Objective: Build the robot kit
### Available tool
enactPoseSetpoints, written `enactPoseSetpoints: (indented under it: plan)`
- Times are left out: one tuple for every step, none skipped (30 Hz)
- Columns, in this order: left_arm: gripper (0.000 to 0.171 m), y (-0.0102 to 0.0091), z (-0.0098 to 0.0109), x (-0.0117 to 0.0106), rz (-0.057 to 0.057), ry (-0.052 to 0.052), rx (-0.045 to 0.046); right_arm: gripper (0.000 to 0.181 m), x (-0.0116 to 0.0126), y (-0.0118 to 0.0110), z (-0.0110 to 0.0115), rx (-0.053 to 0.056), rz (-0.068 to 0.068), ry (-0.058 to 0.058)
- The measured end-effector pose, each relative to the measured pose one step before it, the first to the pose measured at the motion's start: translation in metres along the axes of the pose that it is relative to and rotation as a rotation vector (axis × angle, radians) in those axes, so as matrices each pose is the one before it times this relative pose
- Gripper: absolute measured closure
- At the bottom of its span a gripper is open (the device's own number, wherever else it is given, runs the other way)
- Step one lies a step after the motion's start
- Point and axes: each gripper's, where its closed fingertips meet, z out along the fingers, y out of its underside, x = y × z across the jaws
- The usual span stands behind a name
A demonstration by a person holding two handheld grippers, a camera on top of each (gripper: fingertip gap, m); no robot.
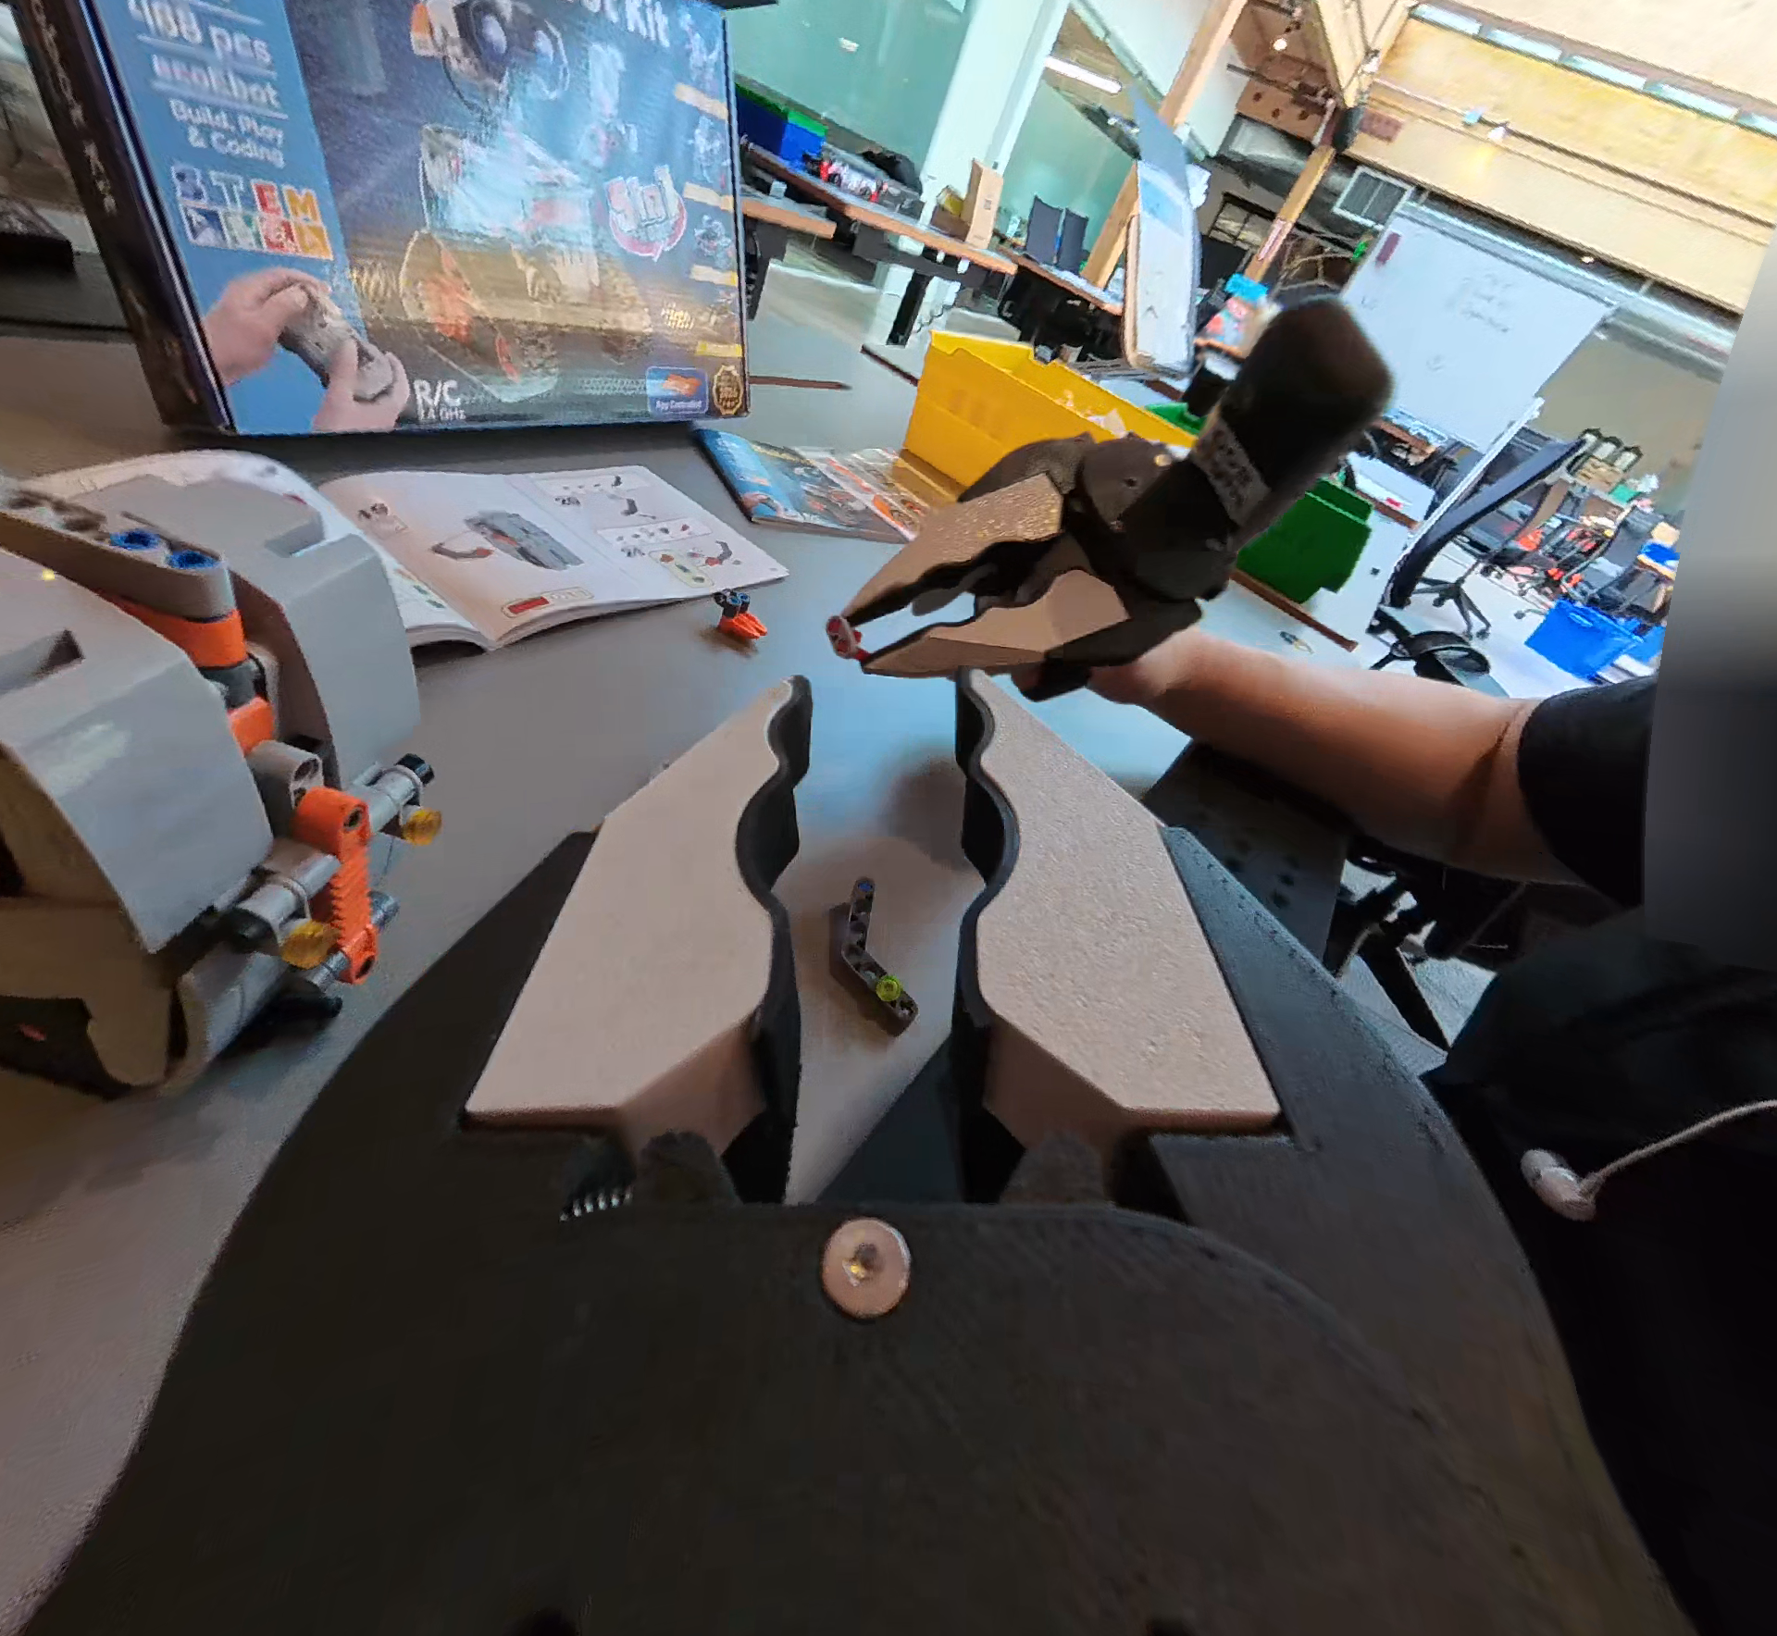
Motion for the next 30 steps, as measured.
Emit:
enactPoseSetpoints:
  plan:
    - [0.143,0.00524,0.00359,-0.00028,-0.0241,-0.0025,-0.02951,0.168,-0.00379,-0.00677,0.00396,0.0160,-0.0034,0.0078]
    - [0.142,0.00523,0.00390,0.00114,-0.0299,0.0109,-0.03103,0.168,-0.00367,-0.00580,0.00356,0.0143,-0.0034,0.0019]
    - [0.142,0.00426,0.00373,0.00127,-0.0327,0.0142,-0.02433,0.168,-0.00497,-0.00498,0.00307,0.0129,-0.0042,-0.0110]
    - [0.142,0.00227,0.00325,0.00084,-0.0306,0.0133,-0.01258,0.169,-0.00557,-0.00371,0.00290,0.0099,-0.0075,-0.0170]
    - [0.145,-0.00019,0.00226,0.00151,-0.0210,0.0181,0.00157,0.169,-0.00433,-0.00159,0.00267,0.0002,-0.0105,-0.0114]
    - [0.153,-0.00198,0.00115,0.00187,-0.0099,0.0184,0.01279,0.168,-0.00229,-0.00034,0.00183,-0.0048,-0.0159,0.0010]
    - [0.155,-0.00169,0.00078,0.00017,-0.0038,0.0047,0.01224,0.169,-0.00118,-0.00030,0.00083,-0.0019,-0.0235,0.0055]
    - [0.155,-0.00024,0.00055,-0.00268,-0.0012,-0.0143,-0.00055,0.168,-0.00014,-0.00010,0.00016,-0.0005,-0.0222,0.0092]
    - [0.155,0.00115,0.00068,-0.00362,0.0018,-0.0193,-0.01075,0.168,0.00022,-0.00009,0.00000,0.0018,-0.0128,0.0072]
    - [0.154,0.00147,0.00105,-0.00234,0.0005,-0.0112,-0.01373,0.168,-0.00081,-0.00025,0.00015,0.0035,-0.0023,-0.0036]
    - [0.152,0.00130,0.00151,-0.00072,-0.0074,-0.0005,-0.01352,0.168,-0.00116,-0.00035,0.00022,0.0041,0.0033,-0.0091]
    - [0.151,0.00135,0.00182,-0.00061,-0.0151,0.0023,-0.01228,0.168,-0.00069,-0.00069,-0.00003,0.0063,0.0003,-0.0051]
    - [0.149,0.00135,0.00213,-0.00064,-0.0197,0.0038,-0.01243,0.168,-0.00045,-0.00084,-0.00001,0.0081,-0.0079,-0.0022]
    - [0.148,0.00109,0.00208,-0.00013,-0.0197,0.0087,-0.01097,0.169,-0.00101,-0.00020,0.00011,0.0040,-0.0135,-0.0043]
    - [0.148,0.00041,0.00202,0.00004,-0.0151,0.0093,-0.00548,0.168,-0.00031,0.00093,0.00036,-0.0045,-0.0140,0.0015]
    - [0.148,-0.00052,0.00171,0.00048,-0.0059,0.0091,0.00186,0.168,-0.00159,0.00082,0.00043,-0.0053,-0.0108,-0.0069]
    - [0.149,-0.00110,0.00150,0.00023,-0.0001,0.0055,0.00782,0.168,-0.00259,-0.00040,0.00007,0.0030,-0.0075,-0.0121]
    - [0.150,-0.00052,0.00116,-0.00091,-0.0020,-0.0027,0.00319,0.168,-0.00138,-0.00115,-0.00015,0.0068,-0.0066,-0.0041]
    - [0.150,0.00021,0.00128,-0.00088,-0.0046,-0.0015,-0.00378,0.168,-0.00158,-0.00083,-0.00017,0.0036,-0.0076,-0.0057]
    - [0.150,0.00078,0.00135,0.00015,-0.0065,0.0044,-0.00723,0.168,-0.00122,-0.00065,-0.00026,0.0023,-0.0085,-0.0035]
    - [0.150,0.00118,0.00121,0.00026,-0.0089,0.0049,-0.01011,0.168,0.00103,-0.00010,-0.00033,-0.0014,-0.0087,0.0110]
    - [0.151,0.00166,0.00088,-0.00032,-0.0084,0.0015,-0.01299,0.168,0.00066,-0.00006,-0.00037,-0.0015,-0.0087,0.0068]
    - [0.151,0.00154,0.00075,-0.00117,-0.0075,-0.0037,-0.01130,0.168,-0.00030,-0.00100,-0.00049,0.0054,-0.0086,0.0007]
    - [0.151,0.00114,0.00046,-0.00114,-0.0061,-0.0039,-0.00757,0.168,-0.00017,-0.00126,-0.00059,0.0081,-0.0074,0.0020]
    - [0.151,0.00071,0.00038,-0.00080,-0.0056,-0.0028,-0.00458,0.168,0.00061,-0.00070,-0.00040,0.0039,-0.0063,0.0064]
    - [0.151,0.00082,0.00051,-0.00067,-0.0056,-0.0019,-0.00373,0.168,-0.00041,-0.00095,-0.00044,0.0042,-0.0067,-0.0014]
    - [0.151,0.00160,0.00077,-0.00022,-0.0042,0.0020,-0.00868,0.168,-0.00028,-0.00169,-0.00054,0.0087,-0.0060,0.0011]
    - [0.152,0.00248,0.00105,-0.00028,-0.0042,0.0024,-0.01441,0.168,0.00011,-0.00163,-0.00061,0.0080,-0.0060,0.0028]
    - [0.155,0.00272,0.00100,0.00031,-0.0040,0.0051,-0.01618,0.168,-0.00108,-0.00101,-0.00029,0.0055,-0.0053,-0.0047]
    - [0.157,0.00172,0.00073,0.00187,-0.0013,0.0144,-0.01053,0.168,-0.00204,-0.00015,0.00022,0.0006,-0.0033,-0.0113]
